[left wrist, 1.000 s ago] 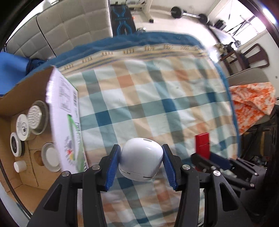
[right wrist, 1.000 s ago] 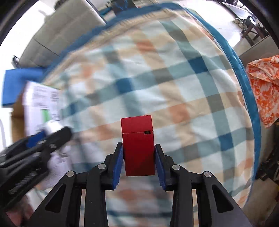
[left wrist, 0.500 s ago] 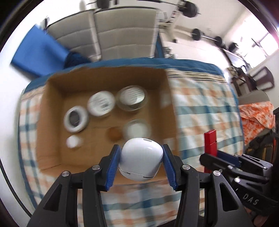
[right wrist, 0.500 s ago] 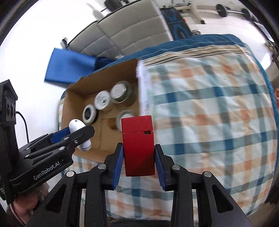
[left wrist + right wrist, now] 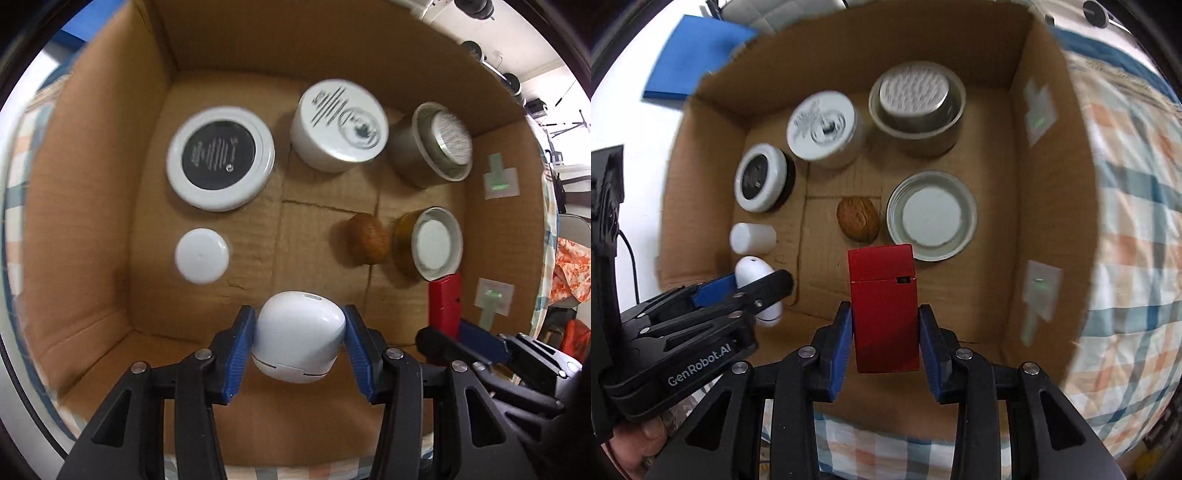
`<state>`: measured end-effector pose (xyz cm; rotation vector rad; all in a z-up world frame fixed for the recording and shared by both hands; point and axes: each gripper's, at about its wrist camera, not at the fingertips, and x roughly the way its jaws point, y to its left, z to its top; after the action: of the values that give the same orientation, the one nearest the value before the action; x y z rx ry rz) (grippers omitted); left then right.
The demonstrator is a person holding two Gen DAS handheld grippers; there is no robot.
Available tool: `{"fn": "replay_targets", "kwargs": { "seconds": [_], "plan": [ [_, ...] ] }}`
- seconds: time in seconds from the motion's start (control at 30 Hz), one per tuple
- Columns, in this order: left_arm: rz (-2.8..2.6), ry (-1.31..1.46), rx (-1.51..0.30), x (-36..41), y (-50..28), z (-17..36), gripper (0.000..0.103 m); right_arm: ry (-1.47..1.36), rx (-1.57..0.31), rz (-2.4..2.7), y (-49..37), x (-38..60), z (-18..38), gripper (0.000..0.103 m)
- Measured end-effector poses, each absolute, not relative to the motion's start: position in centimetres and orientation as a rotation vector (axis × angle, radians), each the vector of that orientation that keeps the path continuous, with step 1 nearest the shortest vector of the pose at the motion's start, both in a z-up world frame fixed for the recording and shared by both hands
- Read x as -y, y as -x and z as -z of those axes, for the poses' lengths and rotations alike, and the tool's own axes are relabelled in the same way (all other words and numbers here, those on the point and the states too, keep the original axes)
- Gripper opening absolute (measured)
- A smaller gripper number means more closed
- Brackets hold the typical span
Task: Organize rigid objects
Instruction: 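Carry the earbud case and red case over the box with both tools, then open both tools releasing the earbud case and red case into the box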
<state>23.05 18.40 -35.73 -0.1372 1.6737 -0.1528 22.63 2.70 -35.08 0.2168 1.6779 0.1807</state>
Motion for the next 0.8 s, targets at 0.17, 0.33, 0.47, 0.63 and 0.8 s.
{"fn": "replay_targets", "kwargs": {
  "seconds": [0.17,0.33,0.47,0.63,0.8],
  "plan": [
    [0.155,0.118,-1.753,-18.4,-23.5,38.7,0.046,-0.225,-1.753,-0.161,-22.7,-3.5,38.3,0.037],
    [0.168,0.113,-1.764,-18.2,-23.5,39.1,0.046,-0.223,-1.783,-0.143,-22.3,-3.7,40.0,0.037],
    [0.147,0.117,-1.754,-17.7,-24.2,38.9,0.046,-0.223,-1.792,-0.119,-22.4,-3.5,40.7,0.037],
    [0.132,0.098,-1.724,-17.2,-24.3,37.3,0.046,-0.207,-1.769,-0.098,-22.3,-3.3,40.0,0.040],
    [0.127,0.069,-1.664,-16.1,-23.9,34.8,0.050,-0.209,-1.705,-0.084,-22.1,-2.6,37.2,0.062]
  ]
}}
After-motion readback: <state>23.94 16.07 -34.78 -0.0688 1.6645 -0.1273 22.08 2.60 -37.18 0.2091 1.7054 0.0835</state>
